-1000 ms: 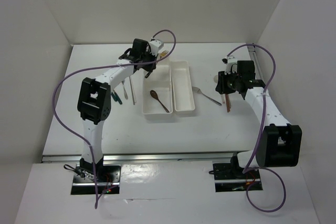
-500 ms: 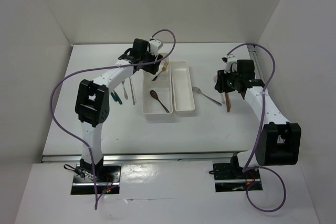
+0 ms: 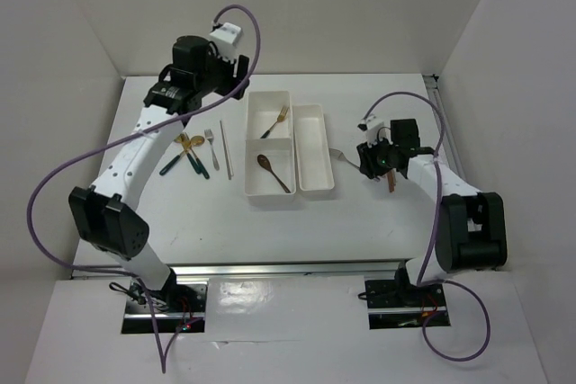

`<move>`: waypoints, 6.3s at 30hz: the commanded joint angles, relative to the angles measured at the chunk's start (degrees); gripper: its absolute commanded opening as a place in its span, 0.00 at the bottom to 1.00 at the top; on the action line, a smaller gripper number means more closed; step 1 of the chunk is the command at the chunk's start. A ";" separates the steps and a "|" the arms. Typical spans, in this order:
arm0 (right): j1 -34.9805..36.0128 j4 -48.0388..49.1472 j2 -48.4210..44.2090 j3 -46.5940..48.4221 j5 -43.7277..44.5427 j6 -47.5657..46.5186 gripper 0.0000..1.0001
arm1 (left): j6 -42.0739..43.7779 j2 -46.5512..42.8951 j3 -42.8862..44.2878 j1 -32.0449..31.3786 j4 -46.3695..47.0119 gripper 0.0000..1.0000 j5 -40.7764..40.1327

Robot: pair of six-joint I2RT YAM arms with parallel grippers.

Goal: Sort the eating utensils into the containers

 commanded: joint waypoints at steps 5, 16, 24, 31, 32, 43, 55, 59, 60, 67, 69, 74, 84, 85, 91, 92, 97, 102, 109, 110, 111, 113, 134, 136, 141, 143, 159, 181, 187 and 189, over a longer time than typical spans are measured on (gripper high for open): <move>3.85 7.74 4.18 -0.86 -0.83 -10.97 0.52 | -0.82 -6.49 -8.81 6.37 -5.15 0.84 -0.05; 3.32 8.89 23.15 12.74 -2.05 -9.65 0.51 | 0.24 -14.05 -15.24 13.66 -8.22 0.85 -0.05; 3.32 5.29 29.50 18.82 -7.15 -9.65 0.45 | 1.29 -14.58 -15.76 16.57 -9.28 0.85 -0.05; 3.85 2.73 30.64 18.30 -8.73 -9.65 0.04 | 1.29 -14.58 -16.38 17.62 -8.76 0.85 -0.05; 3.85 2.13 31.17 17.77 -8.73 -9.65 0.00 | 1.29 -14.58 -16.38 17.62 -8.76 0.85 -0.05; 0.25 2.83 15.54 13.64 -6.98 -2.81 0.00 | 0.24 -15.10 -20.06 17.62 -6.30 0.85 0.47; 0.84 6.43 7.70 25.92 -8.28 16.85 0.00 | -1.52 -16.78 -24.99 17.62 -3.92 0.85 -0.13; 5.15 12.39 12.09 33.65 -9.08 24.79 0.00 | -1.52 -18.97 -26.05 17.62 -4.44 0.85 -0.67; 6.21 14.58 14.01 34.98 -9.08 25.76 0.00 | -1.52 -19.50 -26.66 17.62 -4.45 0.85 -0.67; 14.56 23.80 21.93 42.64 -5.92 30.16 0.00 | -1.52 -22.57 -27.81 18.15 -7.70 0.85 1.71; 17.11 27.50 23.34 42.12 -5.39 30.16 0.00 | -1.52 -23.46 -28.33 18.15 -9.45 0.85 1.71; 21.15 39.37 28.18 39.92 -4.87 30.16 0.00 | 0.05 -26.97 -30.17 18.15 -12.18 0.85 0.56; 25.02 58.27 35.91 37.37 -6.89 27.71 0.00 | 1.11 -31.54 -31.32 18.15 -15.08 0.85 -2.60; 25.03 59.24 36.53 36.76 -6.89 27.70 0.00 | 1.11 -32.15 -31.84 18.15 -15.08 0.85 -2.60; 26.26 67.85 39.87 33.95 -6.71 25.43 0.00 | 2.16 -32.77 -31.85 18.15 -16.23 0.85 -3.65; 26.26 67.86 39.87 33.94 -6.71 25.42 0.00 | 2.17 -32.77 -31.33 18.15 -16.23 0.85 -3.66; 26.26 70.49 41.89 33.32 -6.01 22.00 0.00 | 2.17 -33.30 -31.32 18.15 -16.75 0.85 -4.18; 26.26 71.64 43.04 32.27 -6.54 19.45 0.00 | 2.17 -33.30 -31.32 18.67 -16.75 0.85 -4.18; 24.41 70.95 43.04 29.64 -8.47 15.76 0.00 | 2.17 -33.83 -31.32 18.68 -17.28 0.85 -4.18; 23.80 70.42 43.04 29.63 -8.47 14.88 0.00 | 2.17 -33.83 -31.32 18.68 -17.28 0.85 -4.18; 23.80 69.89 43.04 29.02 -8.47 14.35 0.00 | 2.17 -33.83 -31.32 18.68 -17.28 0.85 -4.18; 23.28 69.36 42.51 28.15 -7.33 13.30 0.00 | 2.17 -33.83 -31.32 18.68 -17.28 0.85 -4.18; 20.29 57.95 29.88 31.03 -8.55 23.48 0.68 | 1.03 -33.47 -34.57 18.68 -15.26 0.85 -1.55; 18.80 55.92 27.40 31.57 -9.70 25.51 0.62 | 0.50 -33.48 -36.50 18.68 -13.77 0.85 -1.02; 12.40 39.16 19.49 32.09 -12.24 22.71 0.43 | -0.56 -33.48 -38.26 18.68 -11.31 0.85 0.03; 9.92 27.33 17.21 32.09 -12.25 19.63 0.33 | -0.56 -32.87 -38.79 18.68 -10.35 0.85 0.04; -3.01 9.59 9.29 19.00 -11.36 6.52 0.20 | 0.84 -18.29 -34.23 18.68 -11.21 0.86 -1.99; -4.06 6.07 -0.29 14.78 -11.37 10.04 0.25 | 29.86 5.27 -29.66 23.51 0.65 0.59 -7.70; -4.06 5.02 -0.29 15.40 -10.32 10.04 0.25 | 31.00 11.08 -24.91 24.56 0.12 0.54 -4.72; -4.06 4.40 -0.29 16.10 -10.32 10.04 0.25 | 30.30 12.22 -22.98 25.18 -1.90 0.51 -2.18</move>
